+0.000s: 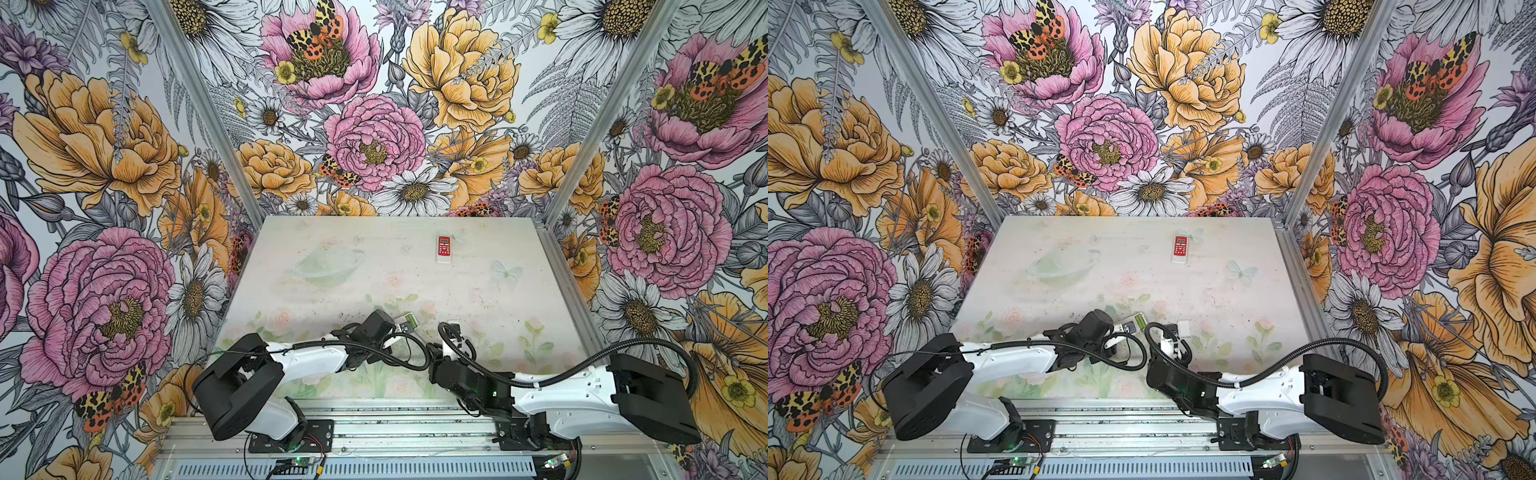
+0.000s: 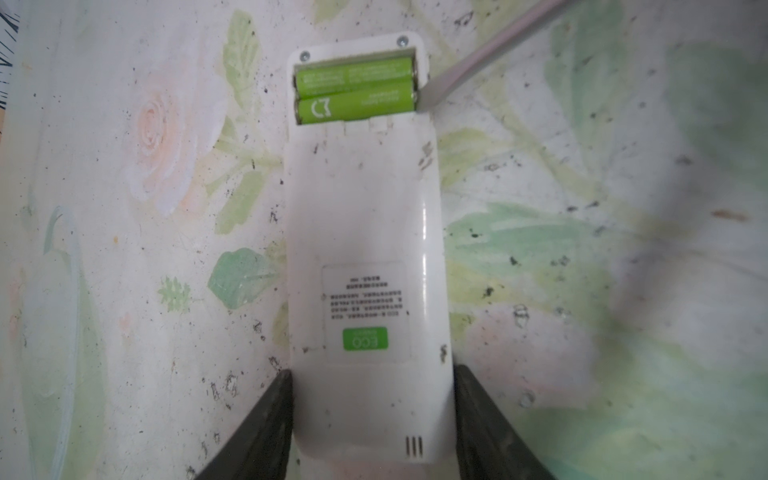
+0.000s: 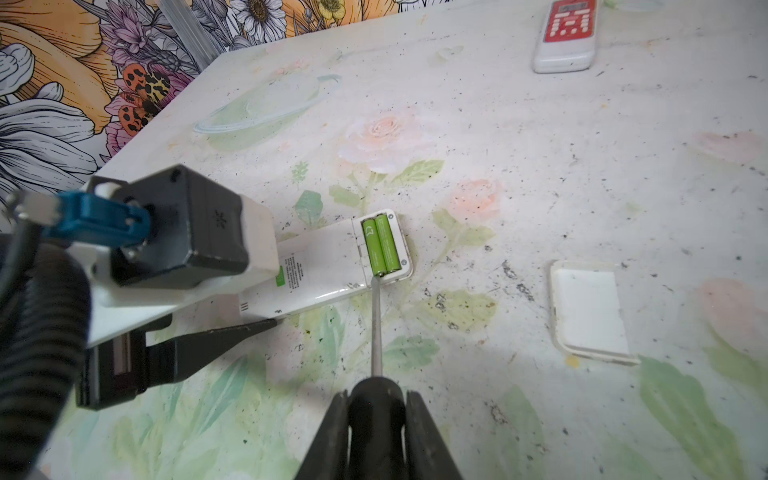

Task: Unload the batteries from the remote control
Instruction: 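Lever the screwdriver under the nearer green battery with the right gripper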

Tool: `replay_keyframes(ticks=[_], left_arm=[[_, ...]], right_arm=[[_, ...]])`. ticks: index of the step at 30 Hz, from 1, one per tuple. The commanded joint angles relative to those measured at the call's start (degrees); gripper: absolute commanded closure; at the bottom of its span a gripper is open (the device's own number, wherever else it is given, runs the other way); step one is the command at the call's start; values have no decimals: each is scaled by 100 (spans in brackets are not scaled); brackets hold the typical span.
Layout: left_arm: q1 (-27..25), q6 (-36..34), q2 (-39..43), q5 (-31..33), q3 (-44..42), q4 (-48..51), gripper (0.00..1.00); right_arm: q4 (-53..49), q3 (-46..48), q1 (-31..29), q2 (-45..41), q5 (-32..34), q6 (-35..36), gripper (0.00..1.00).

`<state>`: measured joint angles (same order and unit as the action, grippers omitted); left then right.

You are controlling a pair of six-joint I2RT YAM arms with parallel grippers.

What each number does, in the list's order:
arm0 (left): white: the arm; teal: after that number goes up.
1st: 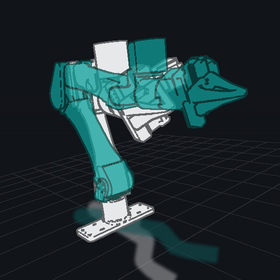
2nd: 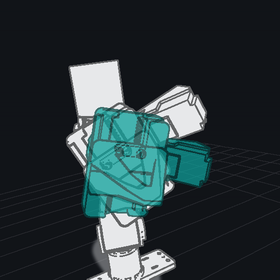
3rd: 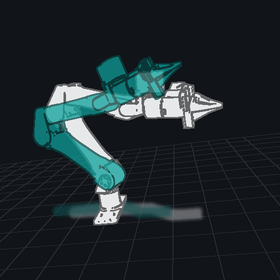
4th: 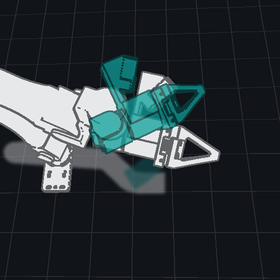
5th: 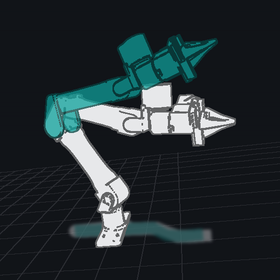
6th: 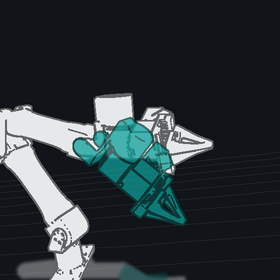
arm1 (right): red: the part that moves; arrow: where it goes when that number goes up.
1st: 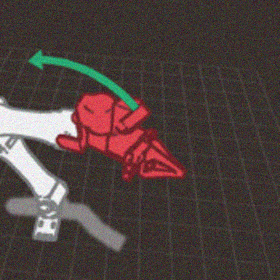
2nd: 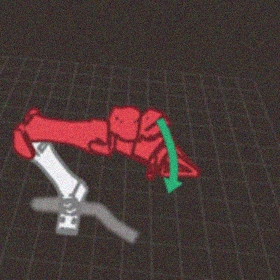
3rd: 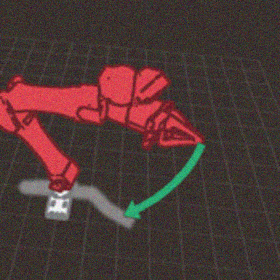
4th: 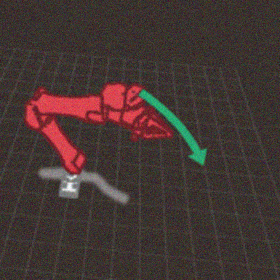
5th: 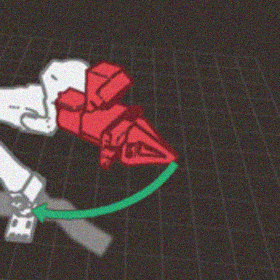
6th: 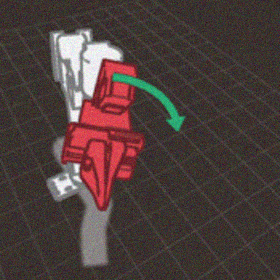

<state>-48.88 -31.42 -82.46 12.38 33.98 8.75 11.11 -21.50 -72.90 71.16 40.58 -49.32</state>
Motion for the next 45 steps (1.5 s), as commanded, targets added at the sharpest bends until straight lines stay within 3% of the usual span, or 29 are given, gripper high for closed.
replay_keyframes(ticks=[1, 24, 37, 45], left_arm=[[-76, -358, 95, -1278, 30, 607, 100], [133, -363, -88, -1573, 232, 841, 100], [146, -328, -236, -1530, 311, 881, 100], [155, -295, -272, -1479, 342, 865, 100]], right_arm=[[1006, 82, 11, -60, 811, 205, 100], [3215, 454, -46, 606, 1091, 955, 100], [3661, 620, -50, 380, 1746, 1249, 100], [3798, 629, -57, 442, 1644, 1268, 100]])
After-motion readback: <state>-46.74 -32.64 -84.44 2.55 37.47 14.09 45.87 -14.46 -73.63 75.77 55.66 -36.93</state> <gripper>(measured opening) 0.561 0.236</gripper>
